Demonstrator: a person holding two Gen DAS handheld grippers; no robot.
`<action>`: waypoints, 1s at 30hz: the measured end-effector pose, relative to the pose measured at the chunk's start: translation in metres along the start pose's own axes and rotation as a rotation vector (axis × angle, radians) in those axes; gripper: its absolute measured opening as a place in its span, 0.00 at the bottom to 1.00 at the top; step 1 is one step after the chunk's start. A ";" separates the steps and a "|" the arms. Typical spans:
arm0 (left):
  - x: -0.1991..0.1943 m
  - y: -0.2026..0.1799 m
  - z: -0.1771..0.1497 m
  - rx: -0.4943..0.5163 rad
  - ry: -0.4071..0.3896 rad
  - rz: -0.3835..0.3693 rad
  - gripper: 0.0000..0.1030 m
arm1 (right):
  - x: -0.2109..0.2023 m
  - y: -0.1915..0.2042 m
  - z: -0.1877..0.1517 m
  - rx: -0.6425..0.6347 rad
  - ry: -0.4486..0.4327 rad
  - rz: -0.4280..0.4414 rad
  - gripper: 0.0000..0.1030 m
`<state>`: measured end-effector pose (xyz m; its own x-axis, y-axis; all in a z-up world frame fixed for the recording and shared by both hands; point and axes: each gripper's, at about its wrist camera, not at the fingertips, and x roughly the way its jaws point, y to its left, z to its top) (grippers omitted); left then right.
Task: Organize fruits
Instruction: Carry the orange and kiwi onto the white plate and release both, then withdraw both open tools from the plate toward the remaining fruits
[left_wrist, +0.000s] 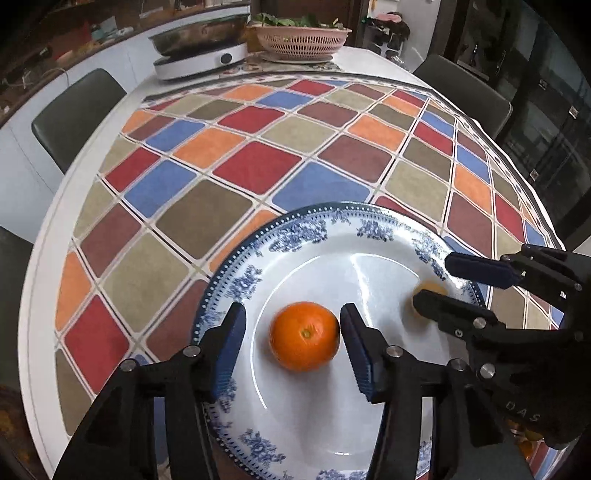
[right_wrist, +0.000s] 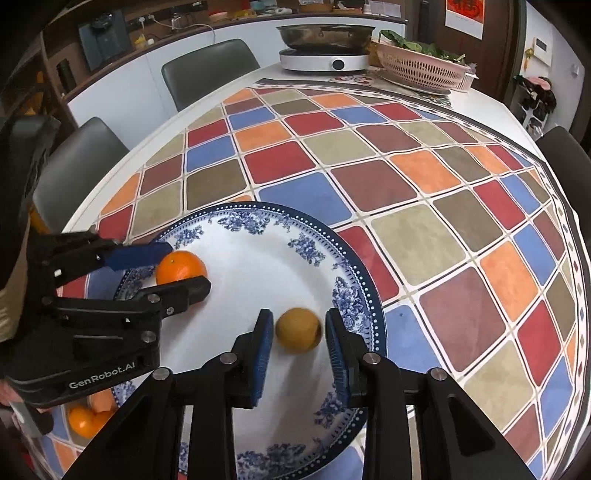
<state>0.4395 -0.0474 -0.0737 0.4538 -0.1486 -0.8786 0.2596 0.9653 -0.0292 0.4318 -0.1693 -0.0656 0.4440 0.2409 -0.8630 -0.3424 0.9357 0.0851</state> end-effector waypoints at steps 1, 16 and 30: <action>-0.004 0.000 0.000 0.001 -0.007 0.007 0.51 | -0.002 0.000 0.000 0.001 -0.006 -0.002 0.41; -0.116 -0.019 -0.043 0.024 -0.215 0.049 0.65 | -0.087 0.013 -0.025 0.021 -0.135 -0.032 0.41; -0.212 -0.046 -0.107 0.021 -0.394 0.023 0.76 | -0.182 0.048 -0.082 0.007 -0.297 -0.061 0.56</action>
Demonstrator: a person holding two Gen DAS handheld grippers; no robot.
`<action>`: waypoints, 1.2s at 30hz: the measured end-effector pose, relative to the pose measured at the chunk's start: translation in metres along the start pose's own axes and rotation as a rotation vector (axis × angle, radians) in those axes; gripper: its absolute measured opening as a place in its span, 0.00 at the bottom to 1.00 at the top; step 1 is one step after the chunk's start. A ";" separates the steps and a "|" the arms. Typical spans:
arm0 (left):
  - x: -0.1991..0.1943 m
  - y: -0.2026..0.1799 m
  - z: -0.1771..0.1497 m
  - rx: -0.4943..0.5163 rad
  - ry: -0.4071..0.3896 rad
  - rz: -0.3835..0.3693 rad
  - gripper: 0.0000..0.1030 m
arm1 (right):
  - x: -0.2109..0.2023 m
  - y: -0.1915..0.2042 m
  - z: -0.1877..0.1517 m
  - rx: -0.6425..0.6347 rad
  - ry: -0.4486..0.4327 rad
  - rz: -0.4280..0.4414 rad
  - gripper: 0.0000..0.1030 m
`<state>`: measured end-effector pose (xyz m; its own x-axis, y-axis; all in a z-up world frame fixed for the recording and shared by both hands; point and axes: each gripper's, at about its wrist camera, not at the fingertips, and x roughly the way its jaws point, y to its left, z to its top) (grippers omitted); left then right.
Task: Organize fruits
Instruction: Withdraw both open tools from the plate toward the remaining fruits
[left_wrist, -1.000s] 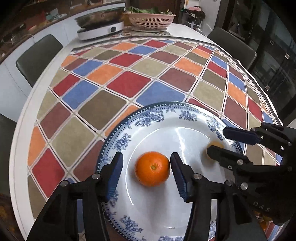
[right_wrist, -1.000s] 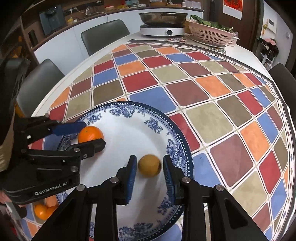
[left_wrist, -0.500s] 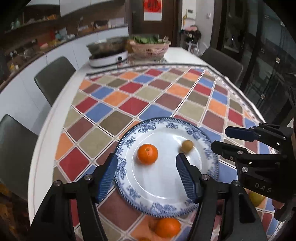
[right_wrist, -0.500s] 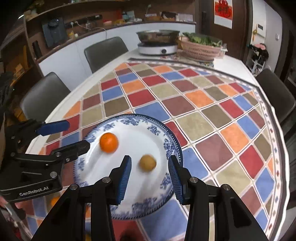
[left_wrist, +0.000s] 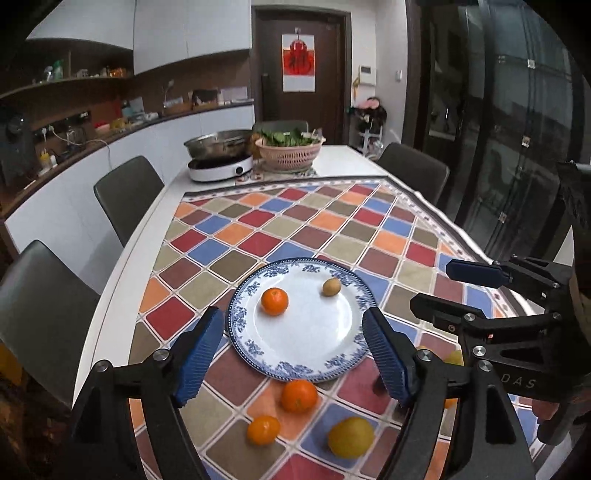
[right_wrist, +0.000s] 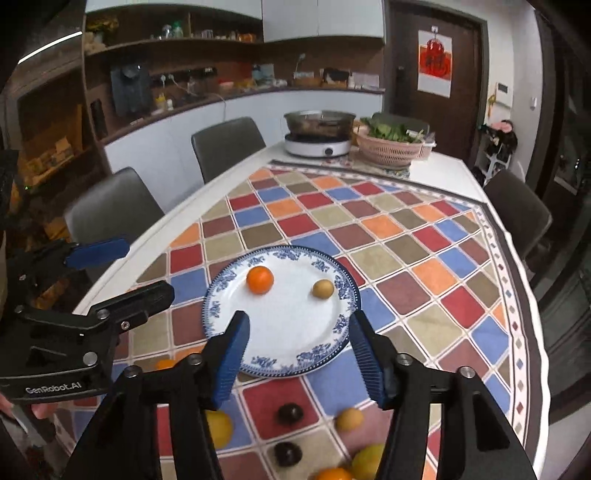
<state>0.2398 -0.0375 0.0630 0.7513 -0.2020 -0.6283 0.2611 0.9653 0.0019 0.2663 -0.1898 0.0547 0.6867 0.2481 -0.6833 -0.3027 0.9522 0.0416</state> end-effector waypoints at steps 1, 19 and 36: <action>-0.006 -0.001 -0.003 -0.002 -0.008 -0.002 0.79 | -0.008 0.002 -0.003 -0.004 -0.009 -0.002 0.56; -0.060 -0.027 -0.061 0.006 -0.093 0.029 0.90 | -0.076 0.017 -0.066 0.029 -0.108 -0.088 0.63; -0.024 -0.040 -0.107 0.046 -0.009 0.030 0.92 | -0.056 -0.005 -0.123 0.146 -0.034 -0.123 0.63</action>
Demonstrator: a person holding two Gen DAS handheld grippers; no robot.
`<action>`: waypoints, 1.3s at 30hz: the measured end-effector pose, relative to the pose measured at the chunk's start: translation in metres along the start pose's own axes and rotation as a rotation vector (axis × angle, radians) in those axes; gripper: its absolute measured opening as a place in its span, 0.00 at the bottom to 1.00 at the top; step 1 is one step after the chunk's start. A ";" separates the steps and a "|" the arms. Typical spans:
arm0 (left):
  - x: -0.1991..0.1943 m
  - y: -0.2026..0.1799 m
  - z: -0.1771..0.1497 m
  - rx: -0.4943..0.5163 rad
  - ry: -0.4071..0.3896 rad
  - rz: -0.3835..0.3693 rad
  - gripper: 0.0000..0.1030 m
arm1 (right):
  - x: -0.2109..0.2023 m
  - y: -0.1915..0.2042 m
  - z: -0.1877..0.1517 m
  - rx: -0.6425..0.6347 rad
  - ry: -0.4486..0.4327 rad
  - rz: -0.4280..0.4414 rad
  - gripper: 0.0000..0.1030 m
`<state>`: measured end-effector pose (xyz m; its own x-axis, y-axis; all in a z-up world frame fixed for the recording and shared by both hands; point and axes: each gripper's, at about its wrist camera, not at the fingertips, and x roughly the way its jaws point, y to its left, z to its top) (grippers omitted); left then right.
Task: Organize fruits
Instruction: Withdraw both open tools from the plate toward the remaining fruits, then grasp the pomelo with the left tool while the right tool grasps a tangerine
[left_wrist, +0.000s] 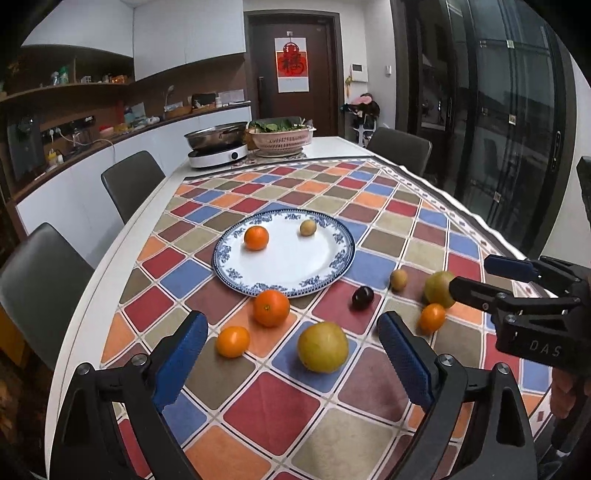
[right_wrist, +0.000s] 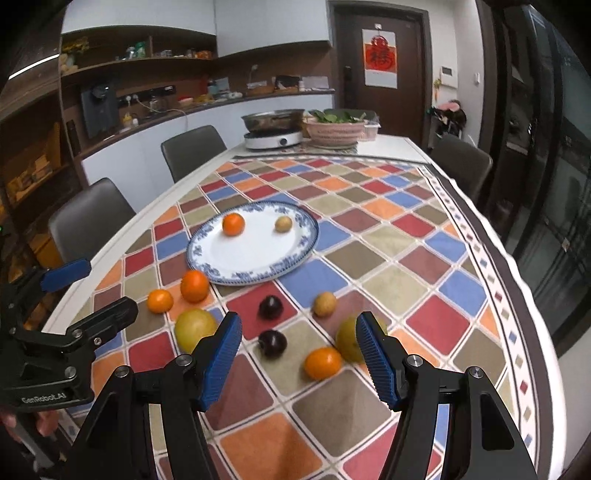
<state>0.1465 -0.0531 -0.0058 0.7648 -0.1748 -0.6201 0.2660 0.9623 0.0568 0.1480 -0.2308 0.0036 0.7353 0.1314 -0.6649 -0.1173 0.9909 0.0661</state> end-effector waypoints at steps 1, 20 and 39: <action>0.002 0.000 -0.002 0.002 0.003 0.001 0.92 | 0.003 -0.002 -0.003 0.008 0.008 -0.010 0.63; 0.060 -0.005 -0.026 0.024 0.118 -0.030 0.92 | 0.052 -0.024 -0.032 0.087 0.125 -0.031 0.63; 0.093 -0.007 -0.027 0.000 0.178 -0.107 0.68 | 0.075 -0.024 -0.039 0.099 0.186 0.005 0.46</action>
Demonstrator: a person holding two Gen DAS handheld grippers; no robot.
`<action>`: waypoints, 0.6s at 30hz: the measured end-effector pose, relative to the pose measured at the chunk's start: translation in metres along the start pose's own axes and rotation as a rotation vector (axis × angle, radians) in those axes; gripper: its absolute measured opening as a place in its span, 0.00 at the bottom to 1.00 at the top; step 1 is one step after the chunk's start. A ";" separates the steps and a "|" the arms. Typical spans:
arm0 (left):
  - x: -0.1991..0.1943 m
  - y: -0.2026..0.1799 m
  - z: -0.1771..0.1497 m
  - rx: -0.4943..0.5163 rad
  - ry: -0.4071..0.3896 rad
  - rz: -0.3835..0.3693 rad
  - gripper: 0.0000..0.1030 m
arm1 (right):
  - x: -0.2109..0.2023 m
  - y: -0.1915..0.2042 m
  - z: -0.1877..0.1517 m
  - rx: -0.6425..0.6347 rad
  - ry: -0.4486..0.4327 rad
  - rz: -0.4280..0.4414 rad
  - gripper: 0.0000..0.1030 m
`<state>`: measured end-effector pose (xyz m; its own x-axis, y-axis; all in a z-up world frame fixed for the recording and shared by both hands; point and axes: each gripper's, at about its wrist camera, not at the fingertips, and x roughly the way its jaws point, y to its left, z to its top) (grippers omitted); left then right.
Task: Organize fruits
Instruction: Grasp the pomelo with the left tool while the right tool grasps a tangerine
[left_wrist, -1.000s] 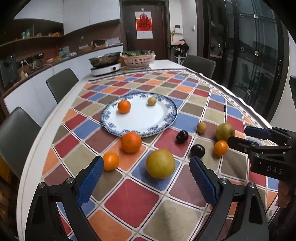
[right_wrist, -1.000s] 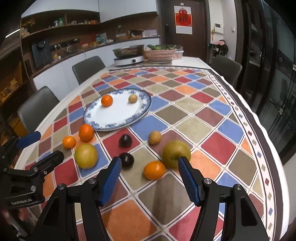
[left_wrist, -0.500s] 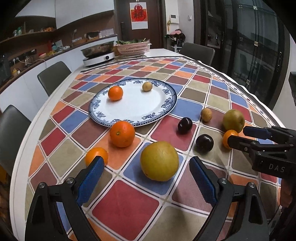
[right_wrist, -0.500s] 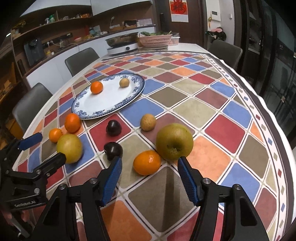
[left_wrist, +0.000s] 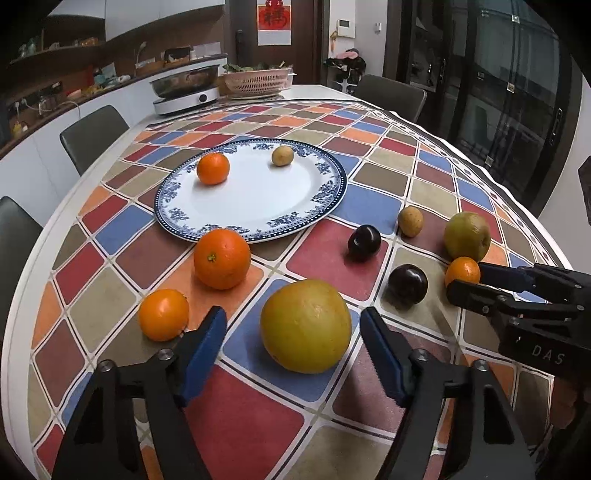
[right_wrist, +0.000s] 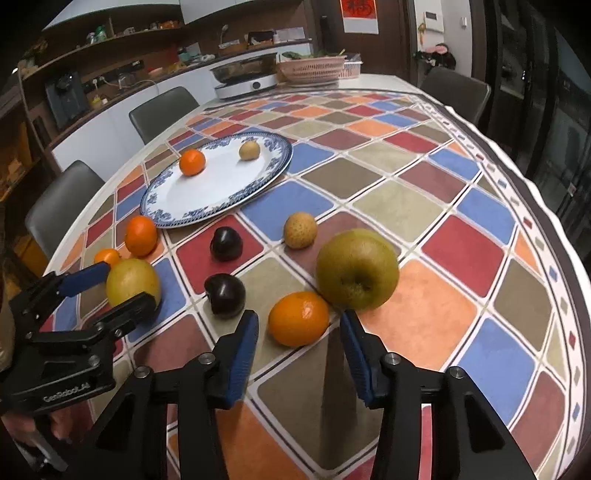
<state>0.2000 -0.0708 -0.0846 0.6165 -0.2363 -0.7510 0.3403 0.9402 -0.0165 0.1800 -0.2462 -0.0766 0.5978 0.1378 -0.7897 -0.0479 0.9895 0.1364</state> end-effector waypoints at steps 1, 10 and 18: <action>0.001 0.000 0.000 -0.003 0.003 -0.003 0.66 | 0.002 0.000 0.000 0.001 0.001 0.003 0.46; 0.005 0.002 0.000 -0.030 0.034 -0.052 0.47 | 0.010 0.002 0.000 -0.014 0.002 -0.007 0.36; -0.007 0.001 -0.001 -0.027 0.022 -0.043 0.47 | 0.001 0.005 -0.001 -0.030 -0.016 0.011 0.36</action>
<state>0.1955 -0.0675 -0.0807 0.5861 -0.2715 -0.7634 0.3466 0.9356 -0.0666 0.1790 -0.2407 -0.0771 0.6096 0.1483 -0.7787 -0.0785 0.9888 0.1269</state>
